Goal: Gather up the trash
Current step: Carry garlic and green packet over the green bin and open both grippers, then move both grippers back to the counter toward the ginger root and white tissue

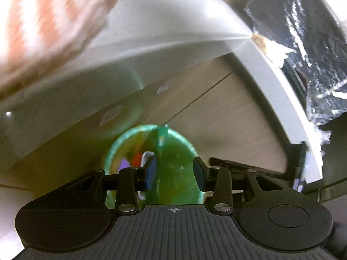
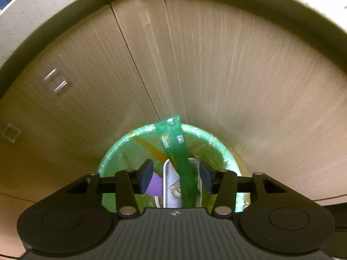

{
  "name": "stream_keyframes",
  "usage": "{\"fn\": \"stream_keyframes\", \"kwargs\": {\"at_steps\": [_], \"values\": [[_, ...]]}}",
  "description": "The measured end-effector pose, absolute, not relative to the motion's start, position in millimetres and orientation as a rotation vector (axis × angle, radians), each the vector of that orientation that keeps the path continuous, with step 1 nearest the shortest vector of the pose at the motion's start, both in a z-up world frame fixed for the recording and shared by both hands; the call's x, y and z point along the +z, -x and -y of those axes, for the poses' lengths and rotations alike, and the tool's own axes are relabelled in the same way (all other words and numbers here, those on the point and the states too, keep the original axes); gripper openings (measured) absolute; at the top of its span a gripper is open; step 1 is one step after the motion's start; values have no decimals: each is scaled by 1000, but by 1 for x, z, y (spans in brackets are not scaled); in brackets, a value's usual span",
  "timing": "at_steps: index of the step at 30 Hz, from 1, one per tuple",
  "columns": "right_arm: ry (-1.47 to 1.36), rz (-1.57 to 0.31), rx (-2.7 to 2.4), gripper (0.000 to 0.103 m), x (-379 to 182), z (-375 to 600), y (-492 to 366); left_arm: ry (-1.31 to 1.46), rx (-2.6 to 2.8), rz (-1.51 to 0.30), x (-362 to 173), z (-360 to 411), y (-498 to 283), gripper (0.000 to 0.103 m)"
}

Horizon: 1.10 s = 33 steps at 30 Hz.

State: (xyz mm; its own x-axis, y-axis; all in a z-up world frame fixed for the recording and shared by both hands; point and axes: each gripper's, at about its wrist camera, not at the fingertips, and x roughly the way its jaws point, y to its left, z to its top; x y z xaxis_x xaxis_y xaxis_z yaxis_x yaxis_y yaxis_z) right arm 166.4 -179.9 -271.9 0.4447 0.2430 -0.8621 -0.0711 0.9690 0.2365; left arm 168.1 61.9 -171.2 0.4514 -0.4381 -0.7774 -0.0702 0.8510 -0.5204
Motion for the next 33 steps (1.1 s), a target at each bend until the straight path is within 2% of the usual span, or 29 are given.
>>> {"fn": "stream_keyframes", "kwargs": {"at_steps": [7,13,17,24,26,33], "values": [[-246,-1169,160,53,-254,194,-149,406,-257,-1135,-160,-43,-177,41],[-160,-1041,145,54,-201,187,-133,348,-407,-1066,-124,-22,-196,41],[-146,-901,90,65,-151,192,-126,292,-530,-1008,-99,-11,-214,41],[-172,-733,-76,70,-97,186,-121,259,-620,-908,-62,-15,-247,41],[-177,-702,-138,76,-89,181,-120,264,-628,-893,-53,-18,-257,41],[-165,-666,-298,86,-78,169,-113,285,-646,-922,-60,-18,-280,41]]}}
